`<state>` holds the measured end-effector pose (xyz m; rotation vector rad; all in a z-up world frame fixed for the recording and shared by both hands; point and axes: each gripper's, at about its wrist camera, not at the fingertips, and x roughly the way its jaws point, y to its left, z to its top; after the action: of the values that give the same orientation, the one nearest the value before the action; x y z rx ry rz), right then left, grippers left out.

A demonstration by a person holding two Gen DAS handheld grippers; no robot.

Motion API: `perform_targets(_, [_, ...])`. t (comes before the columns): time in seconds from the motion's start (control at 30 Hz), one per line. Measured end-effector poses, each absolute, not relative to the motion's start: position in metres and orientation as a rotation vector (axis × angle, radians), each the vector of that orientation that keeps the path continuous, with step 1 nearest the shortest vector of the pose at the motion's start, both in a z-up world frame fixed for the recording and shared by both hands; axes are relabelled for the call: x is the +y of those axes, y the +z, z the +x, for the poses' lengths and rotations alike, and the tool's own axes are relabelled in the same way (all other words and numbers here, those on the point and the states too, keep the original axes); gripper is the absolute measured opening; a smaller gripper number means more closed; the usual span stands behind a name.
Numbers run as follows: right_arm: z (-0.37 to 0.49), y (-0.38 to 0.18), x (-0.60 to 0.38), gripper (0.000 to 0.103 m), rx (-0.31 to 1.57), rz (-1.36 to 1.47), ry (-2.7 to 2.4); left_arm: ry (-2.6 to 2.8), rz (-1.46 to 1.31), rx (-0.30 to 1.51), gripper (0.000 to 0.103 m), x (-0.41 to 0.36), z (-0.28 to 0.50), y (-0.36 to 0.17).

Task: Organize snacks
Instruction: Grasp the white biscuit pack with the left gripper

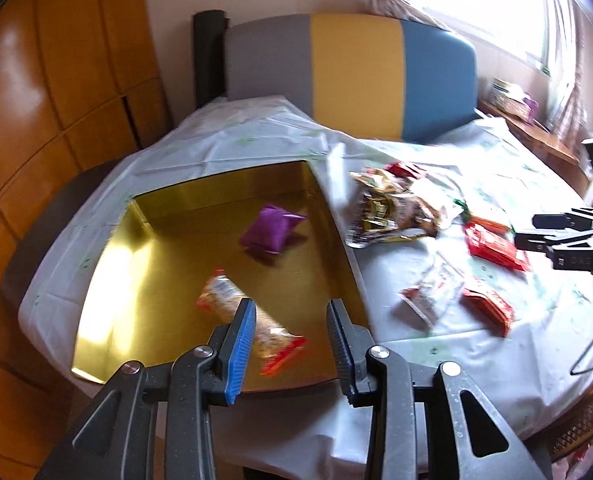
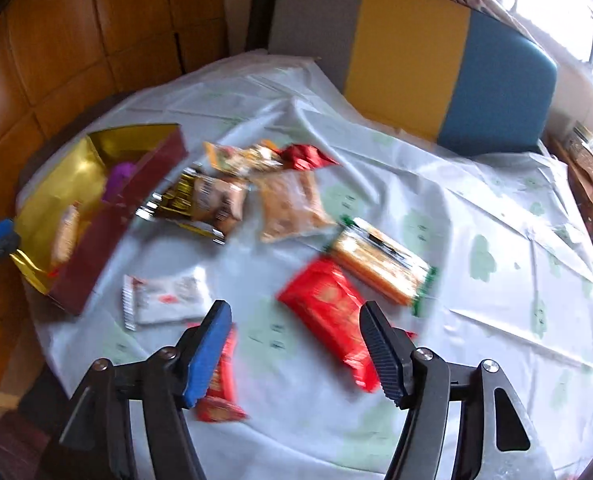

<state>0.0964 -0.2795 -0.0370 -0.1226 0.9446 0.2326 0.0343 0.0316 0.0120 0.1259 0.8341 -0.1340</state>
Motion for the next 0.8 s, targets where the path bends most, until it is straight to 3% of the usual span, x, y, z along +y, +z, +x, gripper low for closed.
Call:
perform_targets(0.27, [0.112, -0.052, -0.314, 0.067, 0.997, 0.061, 0.184, -0.406, 0.261, 0.903, 0.037, -0.034, 0.044, 0.007])
perform_targets(0.53, [0.108, -0.043, -0.321, 0.068, 0.993, 0.144, 0.188, -0.544, 0.458, 1.043, 0.037, -0.100, 0.073, -0.035])
perform_targets(0.8, [0.108, -0.034, -0.325, 0.070, 0.974, 0.204, 0.211, -0.552, 0.525, 1.109, 0.045, -0.120, 0.096, -0.063])
